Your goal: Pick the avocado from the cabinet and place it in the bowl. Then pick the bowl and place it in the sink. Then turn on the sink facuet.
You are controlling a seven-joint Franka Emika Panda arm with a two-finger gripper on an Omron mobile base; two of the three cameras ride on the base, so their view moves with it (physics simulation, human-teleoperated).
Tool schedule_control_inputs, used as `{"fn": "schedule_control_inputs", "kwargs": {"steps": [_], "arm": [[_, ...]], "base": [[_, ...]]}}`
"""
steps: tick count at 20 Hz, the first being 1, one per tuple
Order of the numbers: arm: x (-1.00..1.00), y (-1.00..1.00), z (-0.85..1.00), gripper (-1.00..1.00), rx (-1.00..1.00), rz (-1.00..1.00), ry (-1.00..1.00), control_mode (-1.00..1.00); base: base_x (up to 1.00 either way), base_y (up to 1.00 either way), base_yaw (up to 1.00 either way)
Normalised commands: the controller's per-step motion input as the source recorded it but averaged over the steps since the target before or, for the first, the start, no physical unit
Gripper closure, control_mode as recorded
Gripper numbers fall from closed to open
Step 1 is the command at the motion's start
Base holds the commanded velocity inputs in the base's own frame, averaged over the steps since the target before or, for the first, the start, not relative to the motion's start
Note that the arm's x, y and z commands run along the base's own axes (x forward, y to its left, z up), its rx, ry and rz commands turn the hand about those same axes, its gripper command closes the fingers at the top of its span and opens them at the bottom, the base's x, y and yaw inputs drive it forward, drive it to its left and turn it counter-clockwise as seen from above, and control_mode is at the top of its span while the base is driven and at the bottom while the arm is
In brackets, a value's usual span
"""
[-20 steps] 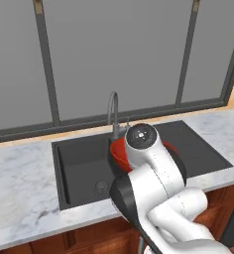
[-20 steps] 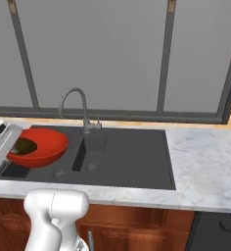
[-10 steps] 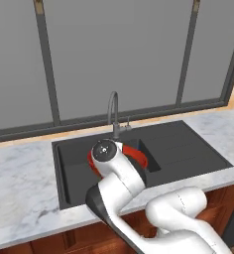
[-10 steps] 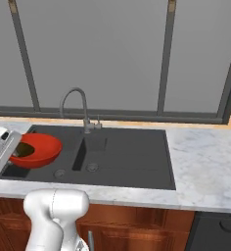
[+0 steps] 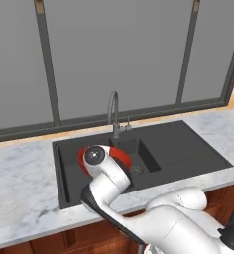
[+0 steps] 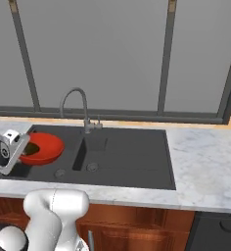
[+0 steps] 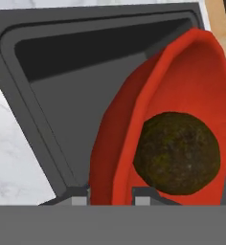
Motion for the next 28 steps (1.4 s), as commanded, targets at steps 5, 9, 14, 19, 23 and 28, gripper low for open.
{"fn": "schedule_control_inputs", "kwargs": {"steps": [5, 9, 14, 19, 23, 28], "arm": [[0.66, 0.04, -0.34, 1.0, 0.13, 0.0, 0.05, -1.0], [0.68, 0.24, -0.46, 1.0, 0.09, 0.0, 0.1, -1.0], [0.71, 0.04, -0.5, 1.0, 0.03, 0.0, 0.07, -1.0], [0.7, 0.12, -0.46, 1.0, 0.0, 0.0, 0.06, -1.0], [0.61, 0.15, -0.42, 1.0, 0.0, 0.0, 0.06, -1.0], [0.25, 0.11, -0.39, 1.0, 0.0, 0.0, 0.11, -1.0]], "base": [[0.0, 0.0, 0.0], [0.0, 0.0, 0.0], [0.0, 0.0, 0.0], [0.0, 0.0, 0.0], [0.0, 0.0, 0.0], [0.0, 0.0, 0.0]]}}
